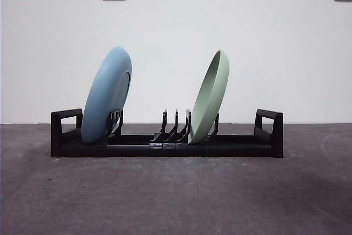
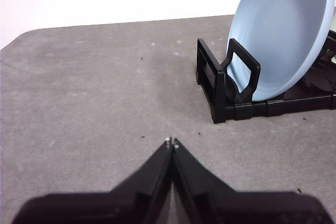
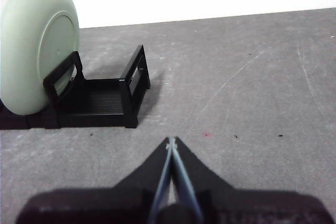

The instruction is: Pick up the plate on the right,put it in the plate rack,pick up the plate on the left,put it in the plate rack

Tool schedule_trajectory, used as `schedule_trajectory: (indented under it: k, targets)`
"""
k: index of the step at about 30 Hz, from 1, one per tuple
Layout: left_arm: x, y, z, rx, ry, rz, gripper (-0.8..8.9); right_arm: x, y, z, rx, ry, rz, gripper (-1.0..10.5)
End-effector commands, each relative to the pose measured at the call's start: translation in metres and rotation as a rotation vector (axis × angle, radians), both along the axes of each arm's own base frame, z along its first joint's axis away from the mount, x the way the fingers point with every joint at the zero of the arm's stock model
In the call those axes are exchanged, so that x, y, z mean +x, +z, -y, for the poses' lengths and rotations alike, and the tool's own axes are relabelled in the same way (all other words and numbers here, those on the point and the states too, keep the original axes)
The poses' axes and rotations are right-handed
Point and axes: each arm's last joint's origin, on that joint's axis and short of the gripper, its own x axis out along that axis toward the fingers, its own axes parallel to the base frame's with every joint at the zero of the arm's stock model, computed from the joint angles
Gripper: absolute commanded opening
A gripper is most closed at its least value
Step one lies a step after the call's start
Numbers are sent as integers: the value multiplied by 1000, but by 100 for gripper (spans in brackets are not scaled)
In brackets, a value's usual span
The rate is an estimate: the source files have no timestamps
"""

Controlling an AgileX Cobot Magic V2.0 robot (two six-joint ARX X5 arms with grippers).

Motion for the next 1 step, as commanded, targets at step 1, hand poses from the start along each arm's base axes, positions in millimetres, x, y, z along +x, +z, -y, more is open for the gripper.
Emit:
schedule_trajectory:
  k: [1]
  targets:
    - [1,-4,0,-6,6,-9,-3,1,-5,0,10,-3,-17,1]
